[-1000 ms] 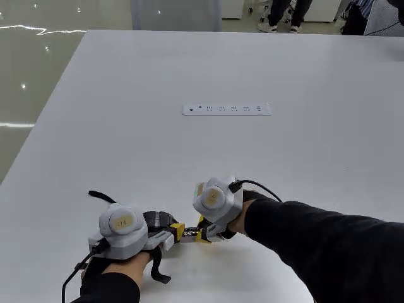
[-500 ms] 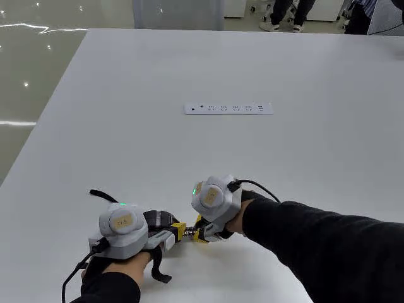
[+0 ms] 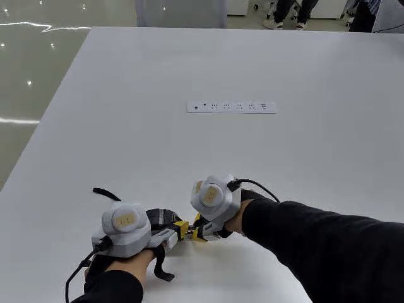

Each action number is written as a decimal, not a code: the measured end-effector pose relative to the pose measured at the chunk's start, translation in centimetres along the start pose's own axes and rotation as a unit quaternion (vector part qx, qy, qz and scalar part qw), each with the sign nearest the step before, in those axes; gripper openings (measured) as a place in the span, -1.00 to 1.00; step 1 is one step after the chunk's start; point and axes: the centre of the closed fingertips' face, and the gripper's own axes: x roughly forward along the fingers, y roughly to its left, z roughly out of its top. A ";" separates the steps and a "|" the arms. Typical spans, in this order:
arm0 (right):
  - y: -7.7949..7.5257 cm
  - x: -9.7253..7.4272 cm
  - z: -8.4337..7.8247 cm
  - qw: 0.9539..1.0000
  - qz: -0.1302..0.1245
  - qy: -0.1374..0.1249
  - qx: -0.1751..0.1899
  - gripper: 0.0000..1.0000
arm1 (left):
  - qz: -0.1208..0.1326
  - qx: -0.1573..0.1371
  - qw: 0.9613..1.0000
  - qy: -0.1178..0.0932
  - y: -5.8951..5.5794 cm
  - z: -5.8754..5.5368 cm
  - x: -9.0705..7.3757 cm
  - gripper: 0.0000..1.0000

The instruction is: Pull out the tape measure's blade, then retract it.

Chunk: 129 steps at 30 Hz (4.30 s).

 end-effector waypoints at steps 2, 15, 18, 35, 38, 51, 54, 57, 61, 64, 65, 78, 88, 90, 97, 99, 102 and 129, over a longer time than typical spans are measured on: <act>0.0 0.1 0.1 1.000 0.001 -0.001 -0.001 -0.82 | -0.001 0.000 1.000 0.000 0.0 0.0 0.0 0.20; 0.2 0.4 0.9 1.000 0.002 -0.009 0.003 -0.81 | -0.002 -0.002 1.000 -0.001 0.0 0.0 0.0 0.20; 0.2 0.5 1.0 1.000 0.003 -0.011 0.002 -0.81 | -0.002 -0.002 1.000 -0.001 0.0 0.0 0.0 0.20; 0.3 0.7 1.1 1.000 -0.001 -0.011 -0.006 -0.80 | -0.002 0.004 1.000 -0.005 0.0 0.0 -0.1 0.22; 0.3 0.7 1.1 1.000 -0.003 -0.011 -0.008 -0.79 | 0.000 0.005 1.000 -0.006 0.0 0.0 0.0 0.23; 0.1 0.5 1.0 0.999 -0.031 -0.017 -0.009 -0.73 | -0.014 -0.005 1.000 0.001 0.0 0.4 -0.1 0.24; 0.3 0.0 1.1 0.999 -0.029 -0.022 0.000 -0.76 | -0.018 0.008 1.000 -0.002 0.0 0.8 -0.3 0.25; 0.4 -0.9 1.2 0.999 -0.033 -0.032 0.003 -0.74 | -0.023 0.007 1.000 -0.008 0.3 1.5 -0.8 0.27; 0.5 -2.0 0.7 0.998 -0.035 -0.043 0.027 -0.69 | -0.031 0.030 0.999 -0.015 0.8 2.0 -1.6 0.48; 0.8 -2.9 0.0 0.997 -0.040 -0.049 0.034 -0.67 | -0.046 0.060 0.997 -0.022 1.3 2.1 -2.3 0.40; 0.8 -3.3 -0.2 0.997 -0.044 -0.054 0.033 -0.66 | -0.046 0.070 0.996 -0.018 1.6 2.0 -2.5 0.48; 1.7 -8.5 -4.5 0.991 -0.080 -0.079 0.069 -0.52 | -0.148 0.173 0.974 0.004 1.3 0.6 -6.2 0.98; 2.3 -11.8 -6.0 0.986 -0.087 -0.111 0.092 -0.19 | -0.189 0.191 0.963 0.027 3.1 0.4 -8.1 0.98; 2.5 -12.4 -6.6 0.984 -0.084 -0.119 0.098 -0.13 | -0.189 0.192 0.963 0.030 3.6 0.5 -8.4 0.98; 2.2 -14.3 -10.1 0.975 -0.104 -0.139 0.140 0.19 | -0.177 0.187 0.965 0.041 5.4 0.3 -9.5 0.98; 1.9 -14.8 -11.0 0.973 -0.114 -0.138 0.148 0.24 | -0.178 0.186 0.965 0.044 5.7 0.2 -9.8 0.98; 1.6 -15.6 -12.8 0.971 -0.131 -0.133 0.151 0.31 | -0.179 0.184 0.965 0.047 6.3 -0.1 -10.3 0.98; 2.1 -20.5 -18.0 0.954 -0.164 -0.150 0.202 0.98 | -0.157 0.198 0.966 0.060 9.2 -0.4 -12.3 0.98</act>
